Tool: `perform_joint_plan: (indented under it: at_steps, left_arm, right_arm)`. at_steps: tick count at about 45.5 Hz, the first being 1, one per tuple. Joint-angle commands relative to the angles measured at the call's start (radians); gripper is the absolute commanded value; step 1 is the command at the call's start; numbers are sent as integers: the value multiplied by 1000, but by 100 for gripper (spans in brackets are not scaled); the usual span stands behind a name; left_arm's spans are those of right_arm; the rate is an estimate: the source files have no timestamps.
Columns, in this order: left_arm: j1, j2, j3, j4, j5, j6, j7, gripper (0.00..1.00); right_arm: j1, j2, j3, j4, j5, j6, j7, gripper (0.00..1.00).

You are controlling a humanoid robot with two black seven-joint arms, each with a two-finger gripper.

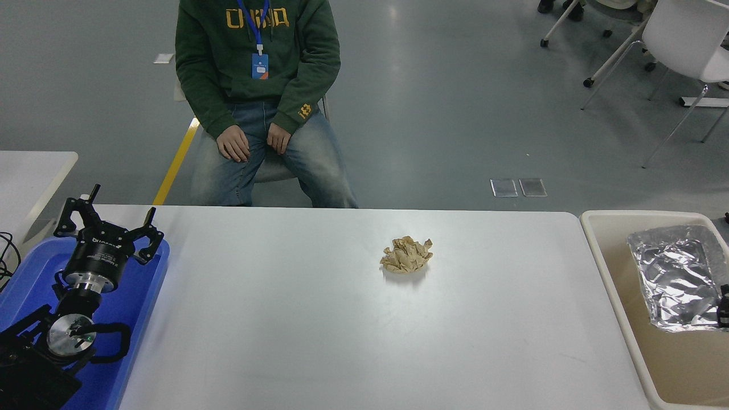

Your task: Clean the table surface

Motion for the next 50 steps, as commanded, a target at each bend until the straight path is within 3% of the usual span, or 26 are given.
perform_joint_plan:
  at_steps: [1, 10, 15, 17, 21, 39, 50]
  left_arm:
    - [1, 0, 0, 0, 0, 0, 0, 100]
    - [0, 0, 0, 0, 0, 0, 0, 100]
    - [1, 0, 0, 0, 0, 1, 0, 100]
    - [0, 0, 0, 0, 0, 0, 0, 100]
    - [1, 0, 0, 0, 0, 1, 0, 100]
    - [1, 0, 0, 0, 0, 1, 0, 100]
    - [1, 0, 2, 0, 0, 1, 0, 100]
  right_arm:
    - [-12, 24, -4, -47, -1, 7, -8, 0]
    - [-14, 26, 1, -47, 0, 27, -45, 0]
    - [-12, 26, -1, -63, 14, 51, -83, 8]
    - [-12, 26, -1, -71, 25, 59, -93, 25]
    - [-12, 32, -4, -74, 52, 66, -97, 100]
    - [-18, 35, 1, -74, 148, 63, -108, 100]
    - [-12, 41, -2, -76, 367, 54, -106, 100]
